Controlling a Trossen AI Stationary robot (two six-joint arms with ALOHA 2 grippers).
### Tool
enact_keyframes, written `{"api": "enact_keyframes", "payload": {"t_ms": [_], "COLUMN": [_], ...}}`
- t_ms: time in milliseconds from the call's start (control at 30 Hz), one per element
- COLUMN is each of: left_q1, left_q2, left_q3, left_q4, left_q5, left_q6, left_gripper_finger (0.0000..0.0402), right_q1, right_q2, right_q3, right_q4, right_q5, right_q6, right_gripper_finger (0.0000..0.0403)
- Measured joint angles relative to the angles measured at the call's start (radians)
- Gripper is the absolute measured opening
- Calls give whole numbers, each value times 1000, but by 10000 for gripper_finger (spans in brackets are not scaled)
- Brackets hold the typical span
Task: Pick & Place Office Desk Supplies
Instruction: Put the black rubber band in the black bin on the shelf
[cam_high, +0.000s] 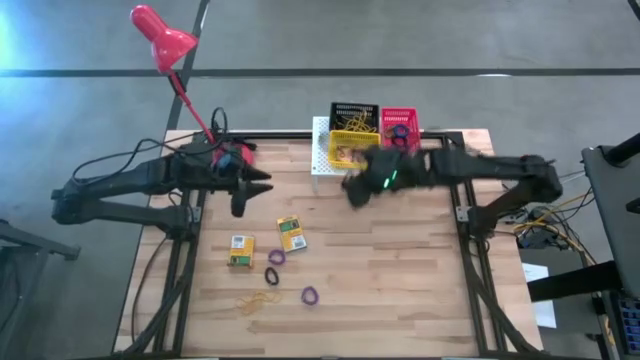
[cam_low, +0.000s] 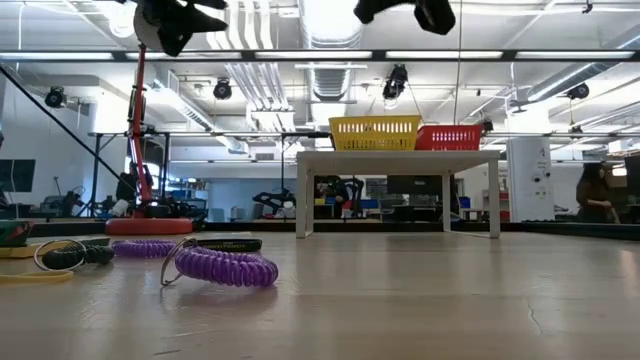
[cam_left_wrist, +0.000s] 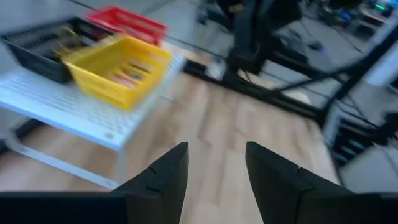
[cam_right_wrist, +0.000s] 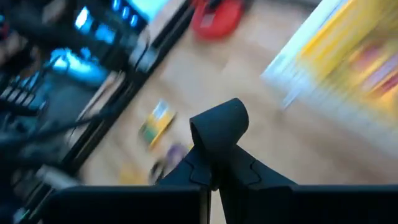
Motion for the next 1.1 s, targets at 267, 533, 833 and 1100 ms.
{"api": "enact_keyframes", "payload": {"t_ms": [267, 533, 833, 1100], "left_q1": [0, 0, 0, 0], "left_q2": [78, 156, 184, 184], "left_q3": [0, 0, 0, 0], "left_q4": [64, 65, 67, 66], "left_q5": [-99, -99, -103, -101], "left_q6": [-17, -140, -246, -272], "left_gripper_finger": [165, 165, 165, 165], "right_q1": [-391, -692, -746, -753], "right_q2": [-57, 96, 259, 264], "right_q3": [0, 0, 19, 40], "right_q4": [3, 93, 138, 131], "right_q5": [-23, -357, -410, -401], "right_q6": [-330, -464, -518, -515], "right_gripper_finger": [9, 9, 35, 142]}}
